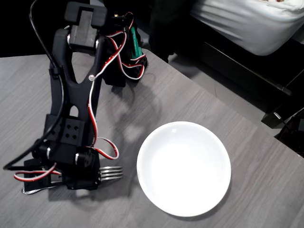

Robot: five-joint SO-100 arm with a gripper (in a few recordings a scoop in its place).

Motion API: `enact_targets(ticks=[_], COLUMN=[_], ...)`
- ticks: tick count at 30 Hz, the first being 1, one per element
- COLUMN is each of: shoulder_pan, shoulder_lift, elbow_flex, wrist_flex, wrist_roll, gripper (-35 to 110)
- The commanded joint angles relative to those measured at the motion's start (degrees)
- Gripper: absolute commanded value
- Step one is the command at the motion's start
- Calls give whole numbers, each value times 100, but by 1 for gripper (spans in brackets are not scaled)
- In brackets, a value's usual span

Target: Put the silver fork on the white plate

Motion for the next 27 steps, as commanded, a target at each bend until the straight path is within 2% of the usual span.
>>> enact_targets(ticks=[1, 9, 27], shoulder_pan=[-9, 9, 132], shoulder_lift=[-26, 70, 1538], elbow_flex=[-255, -378, -642], wrist_flex=[-9, 149, 1037], wrist_roll=[0, 0, -79], gripper=[0, 0, 0])
